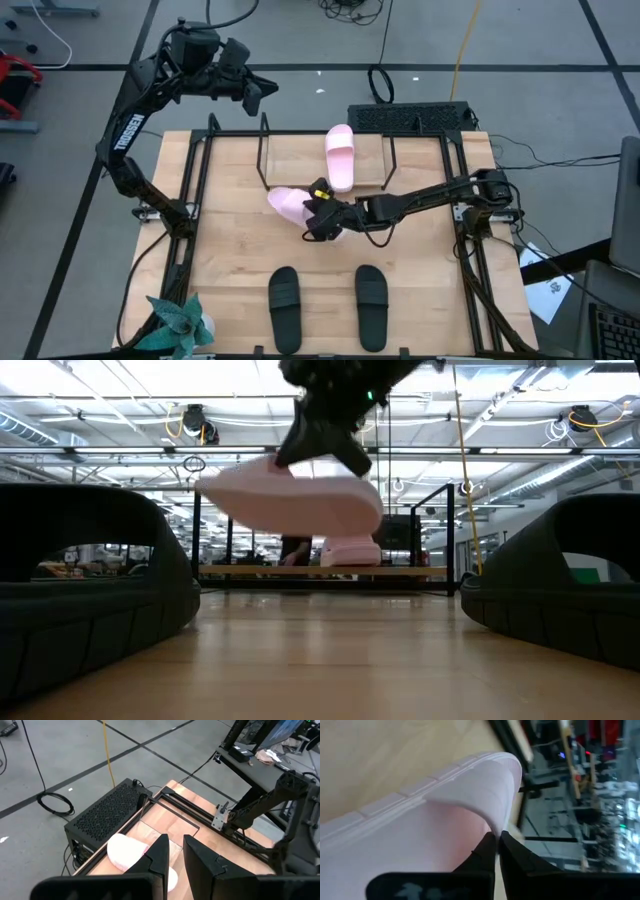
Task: Pick and place slides into the shelf
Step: Put the pink slide on the shelf
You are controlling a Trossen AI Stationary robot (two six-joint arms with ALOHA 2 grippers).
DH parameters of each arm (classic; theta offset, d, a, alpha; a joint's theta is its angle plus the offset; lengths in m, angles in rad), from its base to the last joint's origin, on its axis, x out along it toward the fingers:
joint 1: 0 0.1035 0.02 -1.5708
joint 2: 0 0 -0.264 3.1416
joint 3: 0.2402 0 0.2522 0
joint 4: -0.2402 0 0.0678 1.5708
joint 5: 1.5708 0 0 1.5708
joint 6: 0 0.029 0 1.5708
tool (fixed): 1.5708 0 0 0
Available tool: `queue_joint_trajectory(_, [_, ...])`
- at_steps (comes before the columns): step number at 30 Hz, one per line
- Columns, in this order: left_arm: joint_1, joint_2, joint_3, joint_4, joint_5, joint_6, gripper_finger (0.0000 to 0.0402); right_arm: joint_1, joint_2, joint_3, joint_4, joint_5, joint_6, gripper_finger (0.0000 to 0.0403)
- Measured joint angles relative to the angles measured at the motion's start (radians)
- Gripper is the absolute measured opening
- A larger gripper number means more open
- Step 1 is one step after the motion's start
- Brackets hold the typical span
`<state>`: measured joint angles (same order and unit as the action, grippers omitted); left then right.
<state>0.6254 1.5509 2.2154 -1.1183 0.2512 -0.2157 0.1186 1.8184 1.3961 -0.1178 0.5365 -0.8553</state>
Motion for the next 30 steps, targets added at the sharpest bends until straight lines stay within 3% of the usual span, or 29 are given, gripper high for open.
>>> queue_joint_trajectory(11, [0.0,0.0,0.0,-0.001,0.001,-0.029,0.0051,-0.041,-0.024,0.165,-0.201,0.51,-0.18,0.0001])
queue_joint_trajectory(16, [0.0,0.0,0.0,-0.002,0.001,-0.029,0.0051,-0.104,-0.044,0.171,-0.229,0.665,-0.186,0.0])
queue_joint_trajectory(19, [0.0,0.0,0.0,-0.003,0.001,-0.029,0.0051,-0.14,-0.049,0.17,-0.237,0.721,-0.166,0.0])
queue_joint_trajectory(24, [0.0,0.0,0.0,-0.007,0.002,-0.029,0.0051,-0.192,-0.05,0.17,-0.244,0.728,-0.087,0.0])
queue_joint_trajectory(30, [0.0,0.0,0.0,-0.008,0.003,-0.028,0.0051,-0.24,-0.05,0.17,-0.433,0.717,0.179,0.0])
